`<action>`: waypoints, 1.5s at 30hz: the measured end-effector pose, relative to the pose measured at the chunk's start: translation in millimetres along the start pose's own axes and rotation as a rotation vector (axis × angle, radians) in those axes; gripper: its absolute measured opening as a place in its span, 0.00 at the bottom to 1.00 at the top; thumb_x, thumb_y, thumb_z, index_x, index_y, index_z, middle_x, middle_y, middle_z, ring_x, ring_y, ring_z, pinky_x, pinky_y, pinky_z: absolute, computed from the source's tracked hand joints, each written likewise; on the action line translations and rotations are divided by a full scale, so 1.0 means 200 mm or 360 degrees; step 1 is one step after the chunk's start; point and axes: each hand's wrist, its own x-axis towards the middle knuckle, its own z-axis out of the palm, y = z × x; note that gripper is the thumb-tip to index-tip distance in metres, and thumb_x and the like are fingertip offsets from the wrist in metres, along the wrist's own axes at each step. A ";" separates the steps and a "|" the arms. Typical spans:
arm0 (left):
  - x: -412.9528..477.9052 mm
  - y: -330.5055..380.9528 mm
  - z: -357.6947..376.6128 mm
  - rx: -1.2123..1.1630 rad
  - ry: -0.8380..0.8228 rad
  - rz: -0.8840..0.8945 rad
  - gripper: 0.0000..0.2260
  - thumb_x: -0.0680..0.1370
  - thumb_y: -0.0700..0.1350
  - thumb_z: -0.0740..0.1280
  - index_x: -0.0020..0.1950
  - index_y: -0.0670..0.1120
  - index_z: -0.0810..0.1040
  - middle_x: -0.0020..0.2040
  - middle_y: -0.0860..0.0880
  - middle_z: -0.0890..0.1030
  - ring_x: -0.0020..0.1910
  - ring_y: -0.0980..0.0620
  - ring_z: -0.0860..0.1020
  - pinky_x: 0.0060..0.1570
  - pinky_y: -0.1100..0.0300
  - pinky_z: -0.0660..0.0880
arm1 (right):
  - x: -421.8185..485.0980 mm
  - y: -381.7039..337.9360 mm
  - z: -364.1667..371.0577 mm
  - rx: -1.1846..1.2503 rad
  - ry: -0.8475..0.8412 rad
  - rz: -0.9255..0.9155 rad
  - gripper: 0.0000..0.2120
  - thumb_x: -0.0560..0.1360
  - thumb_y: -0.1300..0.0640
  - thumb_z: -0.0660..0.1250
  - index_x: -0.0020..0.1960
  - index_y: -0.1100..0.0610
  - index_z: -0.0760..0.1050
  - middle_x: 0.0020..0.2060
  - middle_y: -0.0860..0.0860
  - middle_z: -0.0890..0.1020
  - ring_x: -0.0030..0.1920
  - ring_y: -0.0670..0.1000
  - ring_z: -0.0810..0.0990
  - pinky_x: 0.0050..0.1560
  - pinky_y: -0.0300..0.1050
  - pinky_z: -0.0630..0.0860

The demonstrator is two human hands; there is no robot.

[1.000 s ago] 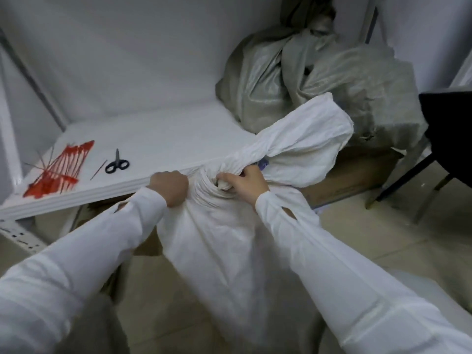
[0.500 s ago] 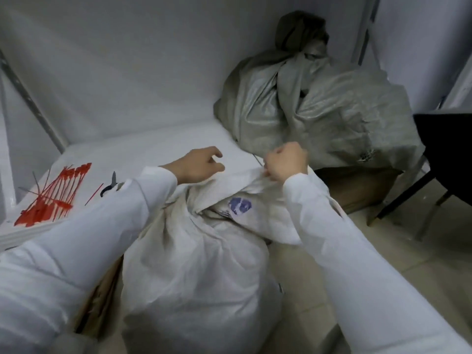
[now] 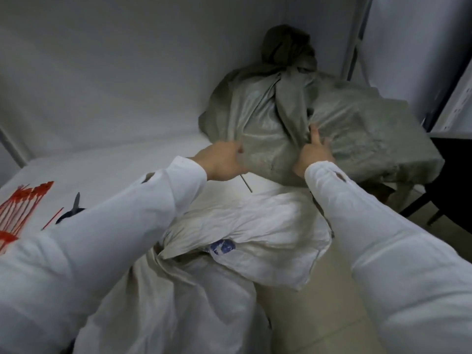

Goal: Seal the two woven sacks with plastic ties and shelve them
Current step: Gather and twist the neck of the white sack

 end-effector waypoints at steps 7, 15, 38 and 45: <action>-0.22 -0.19 0.05 0.0086 -0.0573 -0.0349 0.41 0.69 0.72 0.65 0.73 0.47 0.66 0.73 0.49 0.68 0.71 0.47 0.67 0.69 0.52 0.64 | -0.13 -0.12 0.01 0.0357 0.0039 -0.0077 0.28 0.74 0.48 0.66 0.70 0.59 0.68 0.77 0.53 0.56 0.73 0.59 0.62 0.70 0.49 0.63; -0.73 -0.43 0.20 0.0247 -0.0788 -0.0706 0.35 0.67 0.66 0.73 0.62 0.41 0.74 0.63 0.45 0.78 0.56 0.46 0.77 0.60 0.54 0.74 | -0.81 -0.42 0.18 0.1059 -0.0042 -0.0411 0.15 0.73 0.60 0.67 0.60 0.57 0.78 0.64 0.54 0.77 0.65 0.55 0.73 0.62 0.37 0.63; -1.35 -0.34 -0.34 -0.2213 0.0763 -0.1028 0.18 0.78 0.50 0.69 0.61 0.39 0.77 0.46 0.46 0.84 0.40 0.50 0.83 0.35 0.59 0.81 | -1.24 -0.66 -0.14 0.2117 -0.1306 0.0015 0.38 0.63 0.29 0.70 0.65 0.50 0.72 0.58 0.51 0.79 0.57 0.56 0.78 0.55 0.59 0.77; -1.35 -0.32 -0.34 -0.2263 0.0721 -0.0918 0.16 0.77 0.51 0.69 0.58 0.41 0.79 0.50 0.46 0.85 0.46 0.51 0.84 0.42 0.58 0.81 | -1.23 -0.75 -0.20 0.2797 -0.0880 -0.0163 0.12 0.74 0.60 0.71 0.56 0.57 0.77 0.50 0.54 0.84 0.54 0.57 0.82 0.54 0.57 0.79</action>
